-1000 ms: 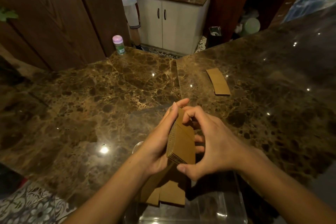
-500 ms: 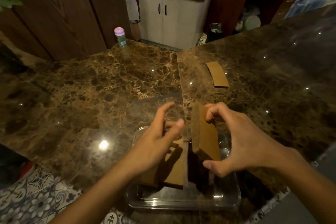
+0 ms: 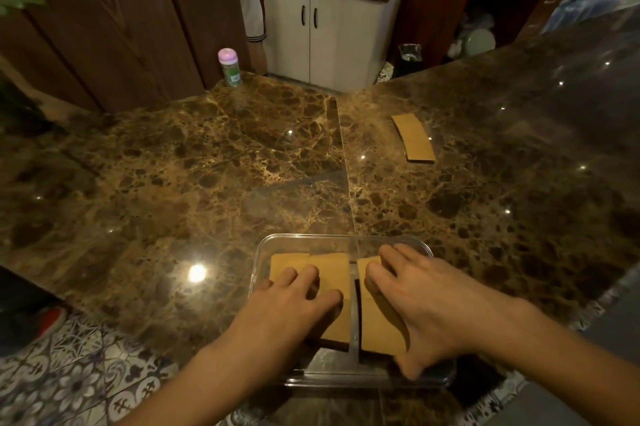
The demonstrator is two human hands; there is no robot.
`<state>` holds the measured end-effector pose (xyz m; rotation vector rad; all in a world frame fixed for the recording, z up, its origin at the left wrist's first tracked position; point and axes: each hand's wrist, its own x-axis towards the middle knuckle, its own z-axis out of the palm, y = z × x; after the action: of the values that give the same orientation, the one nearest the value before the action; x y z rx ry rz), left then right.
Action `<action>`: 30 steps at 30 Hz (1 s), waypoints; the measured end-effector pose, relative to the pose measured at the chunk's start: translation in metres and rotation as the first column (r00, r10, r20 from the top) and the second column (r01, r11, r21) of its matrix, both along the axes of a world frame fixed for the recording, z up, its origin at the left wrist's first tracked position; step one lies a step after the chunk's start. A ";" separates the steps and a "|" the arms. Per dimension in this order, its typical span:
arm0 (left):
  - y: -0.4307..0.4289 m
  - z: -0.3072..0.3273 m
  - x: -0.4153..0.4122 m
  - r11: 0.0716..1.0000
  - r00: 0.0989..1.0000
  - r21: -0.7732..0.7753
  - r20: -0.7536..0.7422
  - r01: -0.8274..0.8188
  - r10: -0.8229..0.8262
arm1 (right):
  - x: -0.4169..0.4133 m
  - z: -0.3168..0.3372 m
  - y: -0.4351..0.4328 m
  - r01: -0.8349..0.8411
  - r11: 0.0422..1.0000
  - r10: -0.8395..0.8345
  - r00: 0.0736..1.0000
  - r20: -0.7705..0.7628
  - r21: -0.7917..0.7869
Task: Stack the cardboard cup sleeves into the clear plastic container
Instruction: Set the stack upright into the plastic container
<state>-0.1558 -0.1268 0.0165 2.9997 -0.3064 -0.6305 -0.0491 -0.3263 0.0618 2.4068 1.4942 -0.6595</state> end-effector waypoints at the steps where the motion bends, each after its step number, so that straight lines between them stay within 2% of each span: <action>1: -0.001 -0.001 -0.001 1.000 1.000 -0.004 0.009 -0.001 0.001 | 0.002 -0.005 -0.001 0.010 1.000 -0.010 1.000 -0.004 -0.015; 6: -0.001 -0.005 -0.005 1.000 0.999 -0.026 0.035 0.006 -0.005 | 0.002 -0.032 0.003 0.052 0.997 -0.053 0.998 -0.022 -0.061; 14: -0.002 -0.007 -0.008 0.999 0.998 -0.046 0.069 -0.004 0.007 | -0.007 -0.050 0.003 0.089 0.995 -0.088 0.996 0.020 -0.033; 19: -0.003 -0.005 -0.006 0.999 1.000 -0.049 0.022 -0.002 0.003 | -0.014 -0.053 0.006 0.118 0.992 -0.116 0.993 0.035 -0.053; 23: -0.003 -0.006 -0.007 0.998 1.000 -0.058 0.010 -0.007 0.008 | -0.011 -0.049 0.007 0.130 0.991 -0.130 0.991 -0.011 -0.025; 30: -0.006 -0.006 -0.008 0.999 1.000 -0.050 0.022 -0.014 0.015 | -0.014 -0.045 0.005 0.105 0.994 -0.105 0.994 -0.007 0.036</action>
<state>-0.1633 -0.1328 0.0100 2.9602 -0.2969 -0.5800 -0.0628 -0.3213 0.0171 2.5273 1.4003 -0.6658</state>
